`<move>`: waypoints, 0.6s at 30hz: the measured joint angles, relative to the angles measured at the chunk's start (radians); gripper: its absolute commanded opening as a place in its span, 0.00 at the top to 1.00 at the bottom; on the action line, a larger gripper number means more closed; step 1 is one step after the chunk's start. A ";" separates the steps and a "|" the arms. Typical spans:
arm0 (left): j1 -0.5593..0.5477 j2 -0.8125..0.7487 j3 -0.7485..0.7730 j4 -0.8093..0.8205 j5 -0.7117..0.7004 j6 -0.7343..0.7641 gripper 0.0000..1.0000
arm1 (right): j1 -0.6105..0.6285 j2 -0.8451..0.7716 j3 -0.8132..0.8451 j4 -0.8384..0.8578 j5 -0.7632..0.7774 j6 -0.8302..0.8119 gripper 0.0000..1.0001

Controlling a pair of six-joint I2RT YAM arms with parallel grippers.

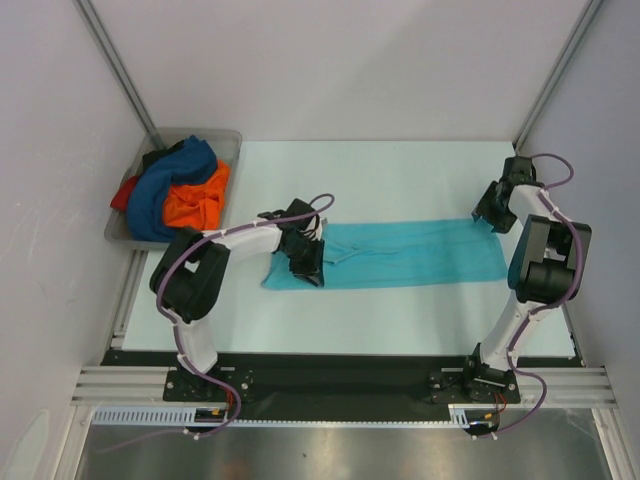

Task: Fold and stack the t-shirts
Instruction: Fold the tshirt

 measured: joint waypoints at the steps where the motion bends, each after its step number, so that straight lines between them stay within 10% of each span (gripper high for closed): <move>1: 0.002 -0.010 0.000 -0.010 -0.006 0.004 0.73 | 0.000 -0.006 0.000 -0.015 0.000 0.004 0.40; 9: 0.076 -0.157 0.025 -0.099 -0.059 0.043 0.56 | 0.113 -0.225 -0.142 -0.086 -0.112 0.089 0.25; 18: 0.278 -0.213 0.061 -0.106 -0.043 0.008 0.50 | 0.509 -0.314 -0.414 0.317 -0.396 0.517 0.27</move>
